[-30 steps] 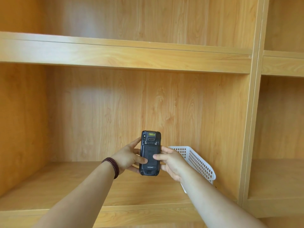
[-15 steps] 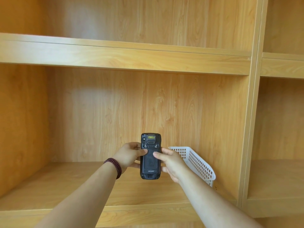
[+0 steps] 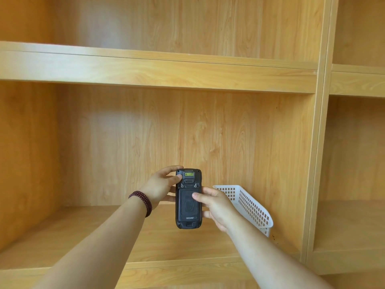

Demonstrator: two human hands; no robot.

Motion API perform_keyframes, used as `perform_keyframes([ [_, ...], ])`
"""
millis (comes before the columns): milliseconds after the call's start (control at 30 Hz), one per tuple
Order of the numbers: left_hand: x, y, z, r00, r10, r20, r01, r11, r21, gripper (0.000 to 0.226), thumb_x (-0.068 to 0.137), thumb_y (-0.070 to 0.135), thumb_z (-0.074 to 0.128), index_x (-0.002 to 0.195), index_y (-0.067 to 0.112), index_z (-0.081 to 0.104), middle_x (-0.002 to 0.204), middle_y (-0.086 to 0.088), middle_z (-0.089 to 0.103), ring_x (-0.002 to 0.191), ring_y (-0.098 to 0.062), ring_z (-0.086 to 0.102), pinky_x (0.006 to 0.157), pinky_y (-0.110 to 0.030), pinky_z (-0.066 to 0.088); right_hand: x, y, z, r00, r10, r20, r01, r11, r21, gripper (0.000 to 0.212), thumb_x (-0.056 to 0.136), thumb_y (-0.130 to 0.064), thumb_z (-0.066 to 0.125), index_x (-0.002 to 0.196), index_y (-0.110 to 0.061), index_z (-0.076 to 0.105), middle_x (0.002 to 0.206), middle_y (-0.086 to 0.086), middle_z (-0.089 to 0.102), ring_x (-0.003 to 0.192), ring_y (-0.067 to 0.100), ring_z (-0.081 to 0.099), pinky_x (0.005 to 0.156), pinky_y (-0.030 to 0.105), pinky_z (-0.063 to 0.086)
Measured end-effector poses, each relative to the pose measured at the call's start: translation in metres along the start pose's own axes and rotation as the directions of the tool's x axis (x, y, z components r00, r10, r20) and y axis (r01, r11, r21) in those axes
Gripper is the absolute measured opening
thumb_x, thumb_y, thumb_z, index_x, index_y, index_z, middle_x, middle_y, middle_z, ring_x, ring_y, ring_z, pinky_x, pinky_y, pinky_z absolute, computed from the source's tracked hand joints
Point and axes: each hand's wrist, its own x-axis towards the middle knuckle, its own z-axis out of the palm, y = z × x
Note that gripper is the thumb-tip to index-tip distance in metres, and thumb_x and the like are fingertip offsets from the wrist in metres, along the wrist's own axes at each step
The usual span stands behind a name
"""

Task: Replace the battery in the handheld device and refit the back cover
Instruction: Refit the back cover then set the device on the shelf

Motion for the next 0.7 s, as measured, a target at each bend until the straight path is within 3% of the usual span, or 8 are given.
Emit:
perform_keyframes([
  [100, 0.003, -0.002, 0.001, 1.0, -0.004, -0.013, 0.004, 1.0, -0.027, 0.027, 0.098, 0.017, 0.056, 0.124, 0.022, 0.061, 0.106, -0.011, 0.074, 0.088, -0.026, 0.073, 0.071, -0.042, 0.061, 0.0, -0.001, -0.002, 1.0, -0.011, -0.002, 0.011, 1.0, -0.019, 0.025, 0.091, -0.012, 0.067, 0.116, -0.011, 0.067, 0.112, 0.007, 0.075, 0.108, 0.022, 0.07, 0.091, 0.049, 0.057],
  [200, 0.005, -0.004, 0.003, 1.0, -0.003, -0.029, 0.002, 0.999, -0.053, 0.028, 0.097, 0.016, 0.057, 0.125, 0.021, 0.061, 0.103, -0.011, 0.075, 0.085, -0.025, 0.073, 0.072, -0.043, 0.061, 0.0, -0.005, -0.003, 0.997, -0.069, -0.041, 0.065, 0.993, -0.098, 0.039, 0.089, -0.013, 0.071, 0.123, -0.019, 0.054, 0.115, 0.006, 0.07, 0.104, 0.021, 0.07, 0.081, 0.04, 0.06],
  [267, 0.005, -0.004, 0.004, 1.0, -0.001, -0.026, 0.0, 0.999, -0.045, 0.029, 0.097, 0.016, 0.058, 0.125, 0.02, 0.061, 0.102, -0.01, 0.075, 0.083, -0.023, 0.073, 0.067, -0.04, 0.061, 0.0, -0.009, -0.006, 0.987, -0.153, -0.057, 0.137, 0.966, -0.221, 0.043, 0.086, -0.012, 0.073, 0.114, -0.03, 0.047, 0.113, 0.002, 0.066, 0.098, 0.02, 0.07, 0.077, 0.037, 0.061],
  [367, 0.004, -0.004, 0.007, 1.0, 0.002, -0.024, -0.003, 0.999, -0.034, 0.03, 0.097, 0.016, 0.058, 0.126, 0.02, 0.061, 0.1, -0.009, 0.075, 0.08, -0.021, 0.073, 0.06, -0.034, 0.06, -0.001, -0.013, -0.009, 0.965, -0.262, 0.004, 0.235, 0.858, -0.457, 0.041, 0.086, -0.015, 0.072, 0.095, -0.045, 0.046, 0.113, -0.008, 0.061, 0.093, 0.015, 0.069, 0.082, 0.038, 0.059],
  [700, 0.002, -0.005, 0.015, 0.999, 0.003, -0.041, -0.005, 0.999, -0.052, 0.031, 0.097, 0.016, 0.059, 0.127, 0.021, 0.061, 0.104, -0.011, 0.074, 0.084, -0.024, 0.072, 0.063, -0.036, 0.06, -0.006, -0.023, -0.02, 0.954, -0.286, 0.09, 0.284, 0.762, -0.582, 0.025, 0.087, -0.018, 0.07, 0.091, -0.037, 0.055, 0.102, -0.003, 0.068, 0.088, 0.026, 0.072, 0.084, 0.053, 0.057],
])
